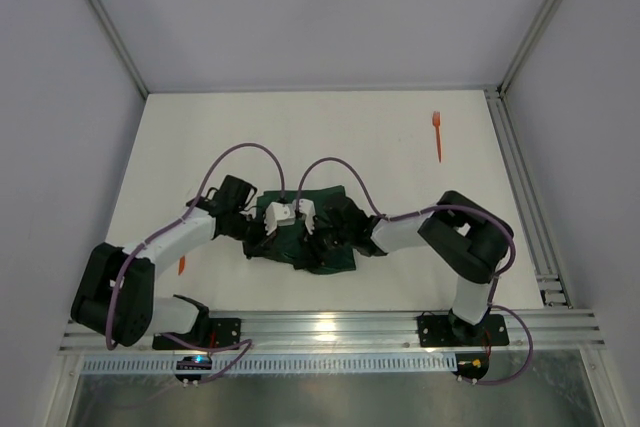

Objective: Fold the napkin into a case and place the utensils inside
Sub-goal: Pick up the lower triangle-folded napkin from the center of the board.

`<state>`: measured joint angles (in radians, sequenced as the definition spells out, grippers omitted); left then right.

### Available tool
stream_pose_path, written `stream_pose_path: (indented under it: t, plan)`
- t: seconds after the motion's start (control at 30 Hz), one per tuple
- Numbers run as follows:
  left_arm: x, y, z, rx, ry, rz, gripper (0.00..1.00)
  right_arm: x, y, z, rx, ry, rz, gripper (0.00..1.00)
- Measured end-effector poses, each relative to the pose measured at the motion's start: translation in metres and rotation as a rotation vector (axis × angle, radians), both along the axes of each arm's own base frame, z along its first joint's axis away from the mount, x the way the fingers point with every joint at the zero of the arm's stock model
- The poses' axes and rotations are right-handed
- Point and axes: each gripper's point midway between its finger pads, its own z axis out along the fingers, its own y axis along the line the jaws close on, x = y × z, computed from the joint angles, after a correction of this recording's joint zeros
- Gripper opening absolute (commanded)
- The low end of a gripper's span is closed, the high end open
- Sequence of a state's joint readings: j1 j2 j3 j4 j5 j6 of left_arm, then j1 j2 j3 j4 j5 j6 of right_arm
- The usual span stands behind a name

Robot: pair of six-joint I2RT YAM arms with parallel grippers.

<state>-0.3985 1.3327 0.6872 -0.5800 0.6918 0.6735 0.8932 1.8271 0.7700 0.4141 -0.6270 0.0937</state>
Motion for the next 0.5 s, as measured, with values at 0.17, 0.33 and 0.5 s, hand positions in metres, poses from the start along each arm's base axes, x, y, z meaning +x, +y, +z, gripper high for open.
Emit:
stream_pose_path:
  t: [0.17,0.33,0.5]
  plan:
    - [-0.001,-0.003,0.005,-0.019,-0.003,-0.015,0.00,-0.002,-0.010,0.009,-0.020,0.014,-0.006,0.52]
    - [-0.007,0.000,0.006,-0.003,0.013,-0.024,0.00,0.015,-0.021,0.035,0.015,0.000,-0.053,0.48]
    - [-0.011,0.004,0.005,0.013,0.021,-0.034,0.00,0.042,-0.031,0.048,0.070,0.033,-0.117,0.30]
